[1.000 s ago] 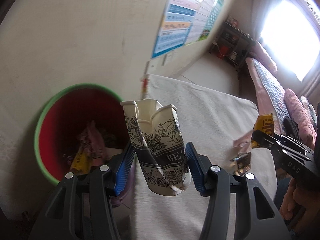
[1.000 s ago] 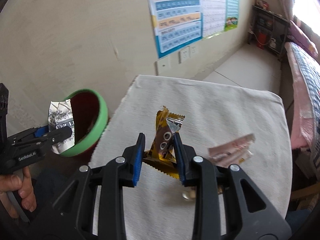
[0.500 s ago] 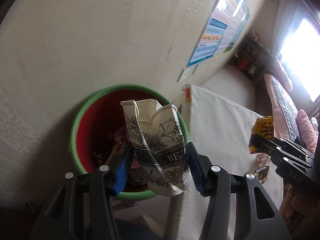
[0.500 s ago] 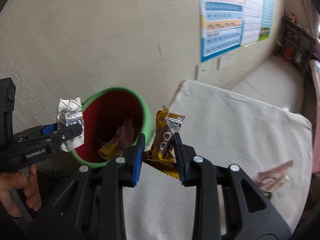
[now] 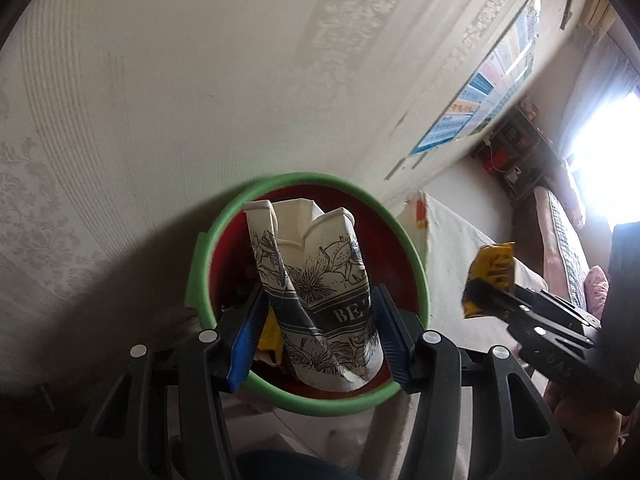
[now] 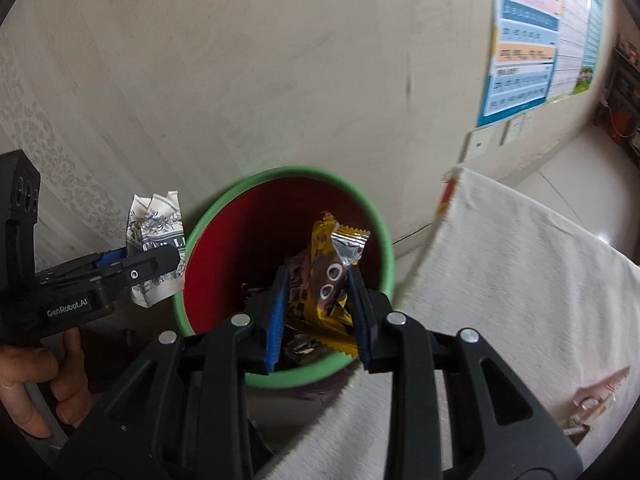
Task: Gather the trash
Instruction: 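Open both tools to drop the cup and candy wrapper into the bucket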
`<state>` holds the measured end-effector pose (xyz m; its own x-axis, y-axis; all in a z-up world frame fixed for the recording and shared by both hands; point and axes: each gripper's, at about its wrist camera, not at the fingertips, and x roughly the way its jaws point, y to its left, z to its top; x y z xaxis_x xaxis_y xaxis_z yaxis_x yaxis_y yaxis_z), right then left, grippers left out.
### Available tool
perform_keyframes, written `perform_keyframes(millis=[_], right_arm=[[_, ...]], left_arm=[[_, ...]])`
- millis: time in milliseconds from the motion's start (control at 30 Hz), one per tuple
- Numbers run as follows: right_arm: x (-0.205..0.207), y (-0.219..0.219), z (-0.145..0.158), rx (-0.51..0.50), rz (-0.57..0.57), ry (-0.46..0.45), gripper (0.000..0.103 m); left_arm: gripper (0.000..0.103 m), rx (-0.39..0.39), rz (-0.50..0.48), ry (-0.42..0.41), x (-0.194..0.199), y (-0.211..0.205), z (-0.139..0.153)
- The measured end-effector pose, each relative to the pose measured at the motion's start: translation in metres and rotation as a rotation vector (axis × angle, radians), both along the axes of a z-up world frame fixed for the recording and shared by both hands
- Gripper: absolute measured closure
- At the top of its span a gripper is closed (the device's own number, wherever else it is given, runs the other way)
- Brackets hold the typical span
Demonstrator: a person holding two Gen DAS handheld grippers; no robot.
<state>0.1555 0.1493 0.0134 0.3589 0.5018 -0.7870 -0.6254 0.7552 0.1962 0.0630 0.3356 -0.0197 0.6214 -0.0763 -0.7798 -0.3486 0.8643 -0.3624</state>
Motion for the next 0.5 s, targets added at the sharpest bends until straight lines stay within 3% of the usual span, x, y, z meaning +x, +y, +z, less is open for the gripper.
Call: perform_keyframes(millis=[100,500], right_arm=[[0.003,0.014,-0.006,-0.005,0.017,0.009,0.074],[0.007,0.04,-0.036,-0.049,0.057,0.054,0.074]], left_arm=[[0.052,-0.032,0.005,-0.005,-0.001,0.006,-0.004],[0.052,-0.037,0.001,0.012,0.015,0.013,-0.009]])
